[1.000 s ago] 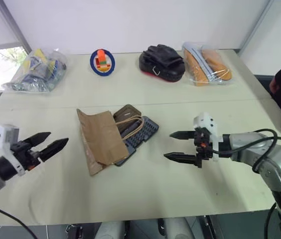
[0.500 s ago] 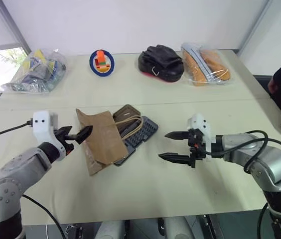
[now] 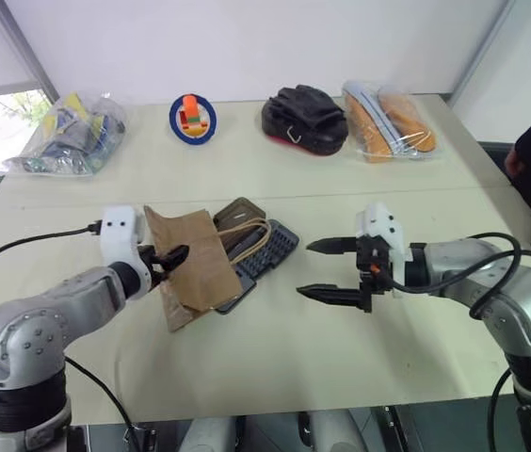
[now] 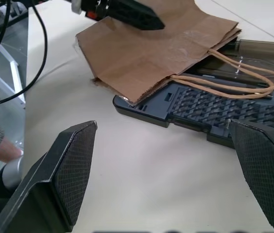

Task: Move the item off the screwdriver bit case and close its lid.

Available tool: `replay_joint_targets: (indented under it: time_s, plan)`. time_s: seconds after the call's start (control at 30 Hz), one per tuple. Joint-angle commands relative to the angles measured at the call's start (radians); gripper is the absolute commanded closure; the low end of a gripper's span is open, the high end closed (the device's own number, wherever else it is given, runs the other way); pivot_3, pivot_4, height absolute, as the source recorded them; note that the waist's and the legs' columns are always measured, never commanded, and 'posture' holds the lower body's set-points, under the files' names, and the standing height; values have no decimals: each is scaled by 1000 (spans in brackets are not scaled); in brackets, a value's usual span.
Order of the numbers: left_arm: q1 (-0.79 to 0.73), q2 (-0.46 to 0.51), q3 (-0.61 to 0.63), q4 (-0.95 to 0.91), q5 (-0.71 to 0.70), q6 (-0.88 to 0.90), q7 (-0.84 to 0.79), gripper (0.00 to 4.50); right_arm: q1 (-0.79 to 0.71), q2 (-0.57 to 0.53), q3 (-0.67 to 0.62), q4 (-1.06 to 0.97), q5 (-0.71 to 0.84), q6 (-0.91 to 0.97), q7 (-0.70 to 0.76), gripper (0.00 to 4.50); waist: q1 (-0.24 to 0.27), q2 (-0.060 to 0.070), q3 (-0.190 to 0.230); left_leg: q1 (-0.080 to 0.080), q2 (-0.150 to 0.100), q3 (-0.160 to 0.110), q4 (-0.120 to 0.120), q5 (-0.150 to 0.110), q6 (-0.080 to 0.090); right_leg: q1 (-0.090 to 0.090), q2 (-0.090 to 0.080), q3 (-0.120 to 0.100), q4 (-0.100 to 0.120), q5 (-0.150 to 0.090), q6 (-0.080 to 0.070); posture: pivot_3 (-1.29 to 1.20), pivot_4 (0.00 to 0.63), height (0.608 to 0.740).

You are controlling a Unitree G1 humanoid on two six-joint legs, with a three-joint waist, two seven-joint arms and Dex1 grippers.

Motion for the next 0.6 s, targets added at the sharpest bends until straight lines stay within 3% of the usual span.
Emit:
replay_joint_targets:
  time_s: [0.03, 0.1, 0.13, 0.23, 0.37, 0.47, 0.6]
  plan:
    - [-15, -2, 6, -9, 17, 1, 6, 3330, 0, 2, -39, -44, 27, 1, -13, 0, 1, 0, 0, 0, 0, 0, 0, 0, 0, 0, 0, 0, 0, 0, 0, 0, 150, 740]
    - [-21, -8, 7, -6, 25, 0, 7, 4372, 3, -1, -40, -43, 29, 0, -18, 0, 2, 0, 0, 0, 0, 0, 0, 0, 0, 0, 0, 0, 0, 0, 0, 0, 150, 740]
    - [-25, -9, 9, -4, 27, 0, 6, 4472, 5, -3, -40, -43, 30, 0, -20, 0, 3, 0, 0, 0, 0, 0, 0, 0, 0, 0, 0, 0, 0, 0, 0, 0, 150, 740]
    - [-65, -3, 35, -2, 14, -31, -28, 4472, 8, -6, -40, -38, 34, -2, -20, 0, 7, 0, 0, 0, 0, 0, 0, 0, -1, 0, 0, 0, 0, 0, 0, 0, 150, 740]
    - [-97, 111, 125, 22, 101, -224, -207, 4472, 13, -6, -34, -27, 32, -8, -14, 0, 15, 0, 0, 0, 0, 1, 0, 1, -2, 0, 0, 0, 0, 0, 0, 0, 150, 740]
    - [-58, 211, 230, 126, 198, -285, -221, 4472, 11, -4, -25, -11, 23, -19, -5, 0, 6, 0, -1, 1, 0, 1, -1, 1, -2, 0, 1, 1, 0, 0, -1, 0, 150, 740]
    - [-28, 249, 339, 235, 317, -321, -147, 4472, -1, 3, -13, 18, 10, -35, 9, 0, 5, 0, -1, 1, 0, 1, -1, -1, 2, 0, 1, 0, 0, 0, -1, 0, 150, 740]
